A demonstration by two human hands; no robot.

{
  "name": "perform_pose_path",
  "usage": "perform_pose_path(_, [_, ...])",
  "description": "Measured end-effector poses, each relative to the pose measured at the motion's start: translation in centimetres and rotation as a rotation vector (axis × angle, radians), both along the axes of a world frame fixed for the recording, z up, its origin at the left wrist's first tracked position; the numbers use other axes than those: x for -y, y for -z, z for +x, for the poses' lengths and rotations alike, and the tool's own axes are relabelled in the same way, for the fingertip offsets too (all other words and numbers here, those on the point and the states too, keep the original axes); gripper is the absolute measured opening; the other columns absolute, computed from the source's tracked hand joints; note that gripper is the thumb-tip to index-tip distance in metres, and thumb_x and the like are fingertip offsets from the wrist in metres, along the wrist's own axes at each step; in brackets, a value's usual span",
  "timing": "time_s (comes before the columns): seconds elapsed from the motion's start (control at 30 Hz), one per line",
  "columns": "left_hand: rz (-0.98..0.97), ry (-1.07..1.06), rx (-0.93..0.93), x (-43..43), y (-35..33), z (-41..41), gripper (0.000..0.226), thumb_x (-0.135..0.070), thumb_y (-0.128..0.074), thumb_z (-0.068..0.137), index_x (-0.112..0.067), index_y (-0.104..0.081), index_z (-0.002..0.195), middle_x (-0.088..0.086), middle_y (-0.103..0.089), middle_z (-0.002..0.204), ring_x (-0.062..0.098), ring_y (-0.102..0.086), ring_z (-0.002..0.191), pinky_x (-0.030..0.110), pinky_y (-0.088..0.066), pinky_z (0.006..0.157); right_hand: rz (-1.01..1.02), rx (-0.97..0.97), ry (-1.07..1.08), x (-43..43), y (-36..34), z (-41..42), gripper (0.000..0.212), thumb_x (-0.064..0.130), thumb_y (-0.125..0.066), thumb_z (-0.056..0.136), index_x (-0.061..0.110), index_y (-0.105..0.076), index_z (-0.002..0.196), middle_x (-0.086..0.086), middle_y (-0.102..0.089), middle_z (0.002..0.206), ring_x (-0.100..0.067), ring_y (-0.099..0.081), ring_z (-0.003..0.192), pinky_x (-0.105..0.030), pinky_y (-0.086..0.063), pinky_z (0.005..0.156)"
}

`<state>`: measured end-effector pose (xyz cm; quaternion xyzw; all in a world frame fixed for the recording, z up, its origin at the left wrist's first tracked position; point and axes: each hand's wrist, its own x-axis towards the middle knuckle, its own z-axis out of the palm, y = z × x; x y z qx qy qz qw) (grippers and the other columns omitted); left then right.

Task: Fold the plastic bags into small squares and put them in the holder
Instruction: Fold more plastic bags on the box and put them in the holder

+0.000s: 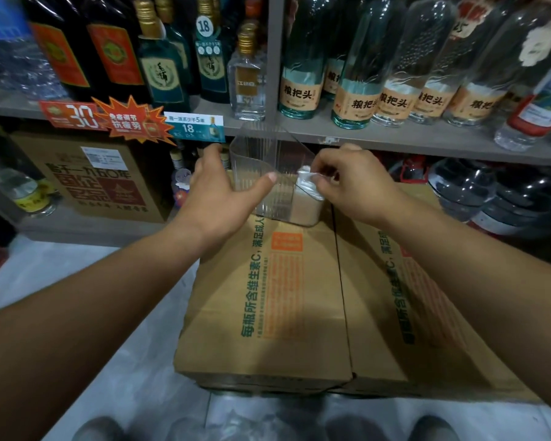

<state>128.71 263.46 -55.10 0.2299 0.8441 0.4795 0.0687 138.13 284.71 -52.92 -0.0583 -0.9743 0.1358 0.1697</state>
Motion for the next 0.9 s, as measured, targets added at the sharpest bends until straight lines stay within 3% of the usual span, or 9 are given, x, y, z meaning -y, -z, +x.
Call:
perform_pose_path(0.1, [0.017,0.021,-0.005,-0.4,0.5,-0.2,0.095,-0.078,-0.066,0.068,-0.031,-0.033,0.144,-0.004,-0.049,0.144,0.018,-0.046,0.136,0.045,-0.039,0.115,-0.037,0.092,-0.034,-0.7,-0.7,-0.1,0.003,0.026,-0.064,0.096,0.023,-0.066,0.097,0.006,-0.060,0.092,-0.012,-0.055,0.088,-0.031,-0.045,0.075])
perform_pose_path(0.27, [0.009,0.038,-0.008,-0.8,1.0,-0.1,0.093,-0.074,-0.066,0.074,-0.030,-0.030,0.148,-0.004,-0.047,0.148,0.016,-0.044,0.137,0.045,-0.037,0.117,-0.181,0.177,-0.026,-1.5,-1.1,-0.6,0.002,0.020,-0.067,0.093,0.020,-0.069,0.092,0.013,-0.064,0.088,-0.001,-0.058,0.079,-0.022,-0.041,0.066])
perform_pose_path(0.33, [0.009,0.046,0.001,-1.0,1.1,0.0,0.096,-0.078,-0.062,0.070,-0.029,-0.030,0.146,-0.004,-0.047,0.148,0.016,-0.045,0.137,0.046,-0.037,0.116,-0.191,0.185,-0.014,-1.6,-1.1,-0.9,0.003,0.019,-0.067,0.093,0.019,-0.070,0.094,0.010,-0.066,0.090,-0.003,-0.058,0.079,-0.019,-0.041,0.064])
perform_pose_path(0.53, [0.005,0.070,0.005,-1.1,1.1,0.2,0.081,-0.075,-0.060,0.074,-0.035,-0.032,0.139,-0.008,-0.050,0.143,0.015,-0.047,0.134,0.046,-0.040,0.114,0.010,0.333,-0.029,-1.1,-1.9,-2.0,0.002,0.016,-0.060,0.093,0.017,-0.062,0.092,0.004,-0.059,0.088,-0.021,-0.056,0.086,-0.030,-0.039,0.063])
perform_pose_path(0.7, [0.006,0.079,0.019,-1.0,1.0,0.6,0.053,-0.057,-0.065,0.090,-0.039,-0.031,0.125,-0.009,-0.056,0.132,0.012,-0.054,0.123,0.032,-0.042,0.102,-0.096,0.476,-0.024,-0.8,-3.1,-1.8,0.015,0.024,-0.064,0.093,0.021,-0.066,0.107,0.004,-0.067,0.103,-0.016,-0.062,0.095,-0.035,-0.054,0.082])
perform_pose_path(0.9, [0.020,0.067,-0.001,-1.1,0.8,1.0,0.049,-0.051,-0.066,0.093,-0.036,-0.033,0.126,-0.010,-0.058,0.129,0.009,-0.057,0.117,0.025,-0.038,0.094,-0.147,0.536,-0.044,-0.2,-3.2,-0.5,0.031,0.036,-0.065,0.089,0.027,-0.062,0.119,0.006,-0.067,0.109,-0.012,-0.063,0.096,-0.037,-0.054,0.090])
